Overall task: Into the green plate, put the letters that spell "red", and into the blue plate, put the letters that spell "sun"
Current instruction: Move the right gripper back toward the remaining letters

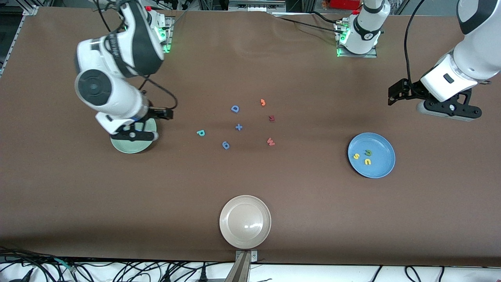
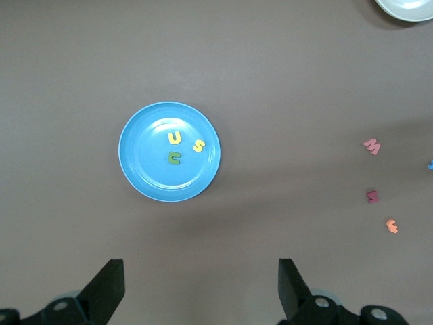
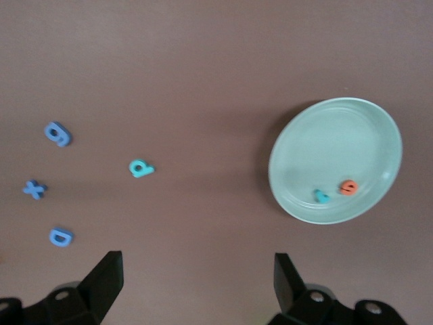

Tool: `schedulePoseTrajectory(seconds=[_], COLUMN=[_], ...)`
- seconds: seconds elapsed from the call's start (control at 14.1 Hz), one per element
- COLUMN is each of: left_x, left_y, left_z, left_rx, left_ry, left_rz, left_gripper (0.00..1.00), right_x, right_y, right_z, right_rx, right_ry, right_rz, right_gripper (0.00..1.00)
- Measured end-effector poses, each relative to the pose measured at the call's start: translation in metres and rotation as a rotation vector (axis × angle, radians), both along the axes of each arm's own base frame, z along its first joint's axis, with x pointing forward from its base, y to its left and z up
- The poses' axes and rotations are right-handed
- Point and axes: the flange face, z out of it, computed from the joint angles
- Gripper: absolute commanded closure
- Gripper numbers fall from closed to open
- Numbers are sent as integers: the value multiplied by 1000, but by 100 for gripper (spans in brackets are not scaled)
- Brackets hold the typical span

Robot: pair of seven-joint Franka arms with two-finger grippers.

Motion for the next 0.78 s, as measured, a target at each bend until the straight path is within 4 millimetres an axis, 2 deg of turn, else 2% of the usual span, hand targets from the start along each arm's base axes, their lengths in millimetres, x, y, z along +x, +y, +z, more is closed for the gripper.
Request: schedulePoseTrajectory(seconds=[0.14,0.36,0.57,0.78], left_x=[0,0,0,0], left_y=[0,0,0,0], left_z=[0,0,0,0], left_rx=[0,0,0,0], left_ry=[0,0,0,0], left_rz=[0,0,0,0], left_gripper=[0,0,0,0], right_x=[-1,-3,-2,-12], right_y=[30,58,75,78], right_z=[-11,-40,-82,-132], right_rx=[7,44,49,53], right_ry=[-37,-32,-54,-91], right_rz=[7,15,32,40], right_gripper=[2,2,2,2])
